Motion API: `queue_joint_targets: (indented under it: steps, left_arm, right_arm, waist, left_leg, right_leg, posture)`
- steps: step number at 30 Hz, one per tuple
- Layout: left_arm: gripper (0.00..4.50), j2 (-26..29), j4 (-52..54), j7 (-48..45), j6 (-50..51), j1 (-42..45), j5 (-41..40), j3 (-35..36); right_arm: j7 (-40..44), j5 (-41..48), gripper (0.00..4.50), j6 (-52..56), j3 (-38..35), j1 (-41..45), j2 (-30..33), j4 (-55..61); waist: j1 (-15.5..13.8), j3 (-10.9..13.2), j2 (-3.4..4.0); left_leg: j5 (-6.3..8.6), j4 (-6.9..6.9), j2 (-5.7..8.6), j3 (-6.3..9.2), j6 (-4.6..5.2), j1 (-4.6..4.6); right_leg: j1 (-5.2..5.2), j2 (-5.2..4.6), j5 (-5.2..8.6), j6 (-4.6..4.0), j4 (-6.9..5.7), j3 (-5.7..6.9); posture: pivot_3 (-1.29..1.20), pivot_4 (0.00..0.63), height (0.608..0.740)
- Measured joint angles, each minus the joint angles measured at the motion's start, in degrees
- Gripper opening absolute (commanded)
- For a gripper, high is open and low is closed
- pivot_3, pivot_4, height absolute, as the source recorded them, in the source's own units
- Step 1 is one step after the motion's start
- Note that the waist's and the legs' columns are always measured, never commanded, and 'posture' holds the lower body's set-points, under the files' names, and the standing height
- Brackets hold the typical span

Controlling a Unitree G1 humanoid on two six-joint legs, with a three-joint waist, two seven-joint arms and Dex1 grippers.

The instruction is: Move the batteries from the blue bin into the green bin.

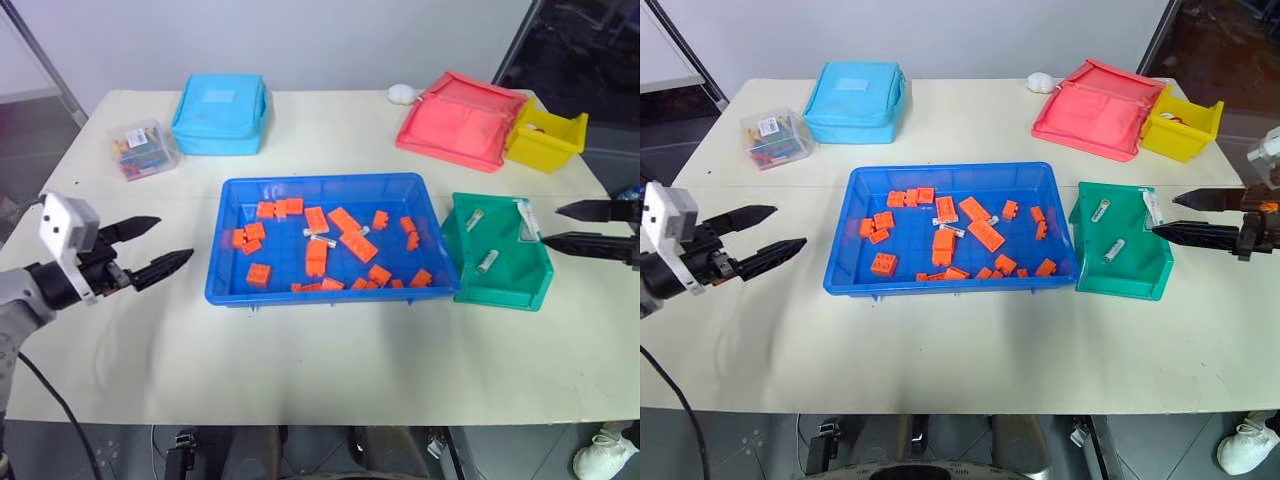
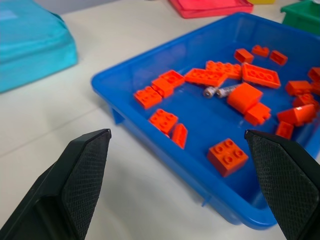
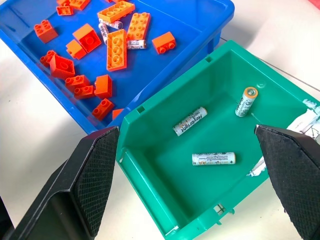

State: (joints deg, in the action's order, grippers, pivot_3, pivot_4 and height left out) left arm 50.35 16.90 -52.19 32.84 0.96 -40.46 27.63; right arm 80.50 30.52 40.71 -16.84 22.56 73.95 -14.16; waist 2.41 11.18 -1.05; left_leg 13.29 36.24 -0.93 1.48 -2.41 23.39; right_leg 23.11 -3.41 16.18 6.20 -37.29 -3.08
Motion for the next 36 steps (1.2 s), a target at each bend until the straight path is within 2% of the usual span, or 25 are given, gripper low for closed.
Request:
queue_joint_targets:
  steps: [32,36]
  left_arm:
    - [4.50,0.33,0.11,-1.28,0.56,2.06,0.57,-1.63]
    - [4.50,0.13,0.12,-0.48,0.53,2.20,0.57,-1.75]
  right_arm:
    - [-4.30,-0.01,4.45,-0.27,0.44,2.97,-4.42,0.54]
    - [-6.56,0.11,4.45,0.00,0.68,5.91,-7.38,0.58]
  waist:
    - [0.02,0.00,0.00]
    - [0.10,0.00,0.00]
  left_leg:
    - [0.00,0.00,0.01,-0.01,0.00,0.00]
    - [0.00,0.01,0.00,-0.01,0.00,-0.01]
  right_leg:
    - [0.00,-0.01,0.00,0.01,-0.02,-0.01]
    - [0.00,0.00,-0.01,0.01,-0.04,-0.02]
  posture:
    - [0.00,0.150,0.740]
    - [0.00,0.150,0.740]
